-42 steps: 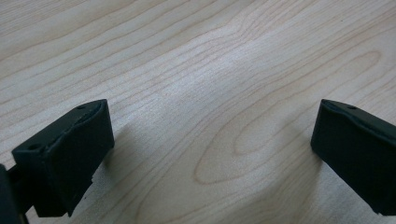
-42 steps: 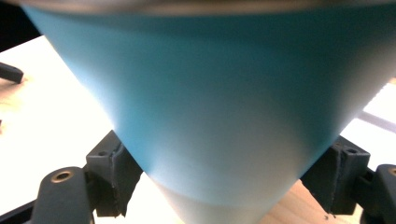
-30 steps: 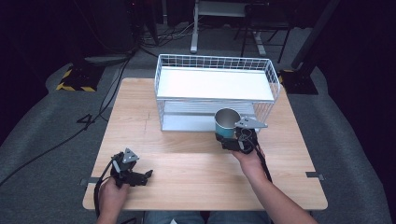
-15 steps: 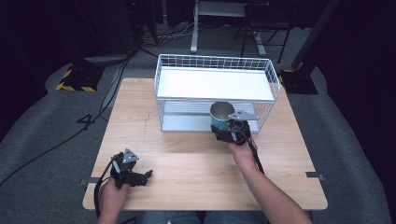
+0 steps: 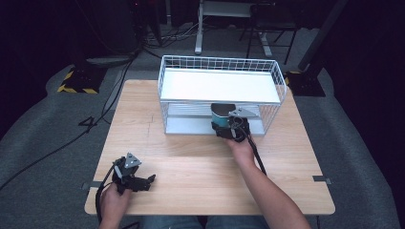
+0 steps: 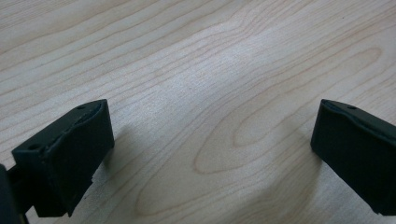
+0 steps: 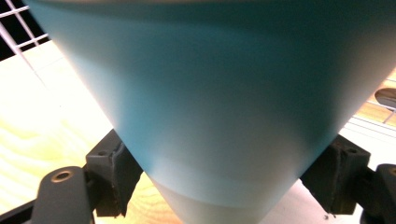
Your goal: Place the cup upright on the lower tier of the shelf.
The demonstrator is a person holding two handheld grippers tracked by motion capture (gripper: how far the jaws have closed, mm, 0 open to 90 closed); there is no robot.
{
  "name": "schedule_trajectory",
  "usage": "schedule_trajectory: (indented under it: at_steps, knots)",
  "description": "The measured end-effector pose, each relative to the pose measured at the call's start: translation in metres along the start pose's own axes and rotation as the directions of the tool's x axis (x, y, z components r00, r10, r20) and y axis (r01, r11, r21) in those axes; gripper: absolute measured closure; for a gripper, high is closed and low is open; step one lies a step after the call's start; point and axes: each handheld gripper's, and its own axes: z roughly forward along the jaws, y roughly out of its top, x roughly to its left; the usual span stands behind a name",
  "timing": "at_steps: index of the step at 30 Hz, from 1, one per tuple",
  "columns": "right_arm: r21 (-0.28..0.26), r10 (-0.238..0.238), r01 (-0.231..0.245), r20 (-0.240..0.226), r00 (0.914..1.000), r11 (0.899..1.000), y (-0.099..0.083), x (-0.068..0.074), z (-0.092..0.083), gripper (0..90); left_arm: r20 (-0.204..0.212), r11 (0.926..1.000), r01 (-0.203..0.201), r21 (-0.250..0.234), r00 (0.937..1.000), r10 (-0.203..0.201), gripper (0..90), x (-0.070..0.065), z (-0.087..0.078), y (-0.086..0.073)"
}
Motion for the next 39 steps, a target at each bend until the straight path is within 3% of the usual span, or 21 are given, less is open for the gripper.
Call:
schedule_trajectory:
  at_steps: [12, 22, 32, 39]
  knots:
    - [-0.019, 0.019, -0.019, 0.015, 0.9997, 1.0, -0.002, -0.007, 0.024, 22.4, 0.0, 1.0, 0.01, -0.001, 1.0, -0.01, 0.0, -0.002, -0.002, -0.003]
    - [-0.006, -0.01, 0.01, 0.035, 0.9993, 1.0, -0.005, -0.012, 0.044, 22.3, 0.0, 0.9999, 0.01, -0.001, 0.9999, -0.01, 0.0, -0.002, -0.002, -0.003]
    - [0.027, -0.005, 0.004, 0.045, 0.999, 1.0, -0.005, -0.014, 0.055, 22.3, -0.016, 0.9997, 0.025, -0.006, 0.9995, -0.025, 0.0, -0.005, -0.003, -0.005]
    - [0.025, 0.025, -0.026, 0.033, 0.9991, 0.999, -0.007, -0.018, 0.057, 19.9, -0.016, 0.9997, 0.025, -0.006, 0.9996, -0.025, 0.0, -0.005, -0.003, -0.005]
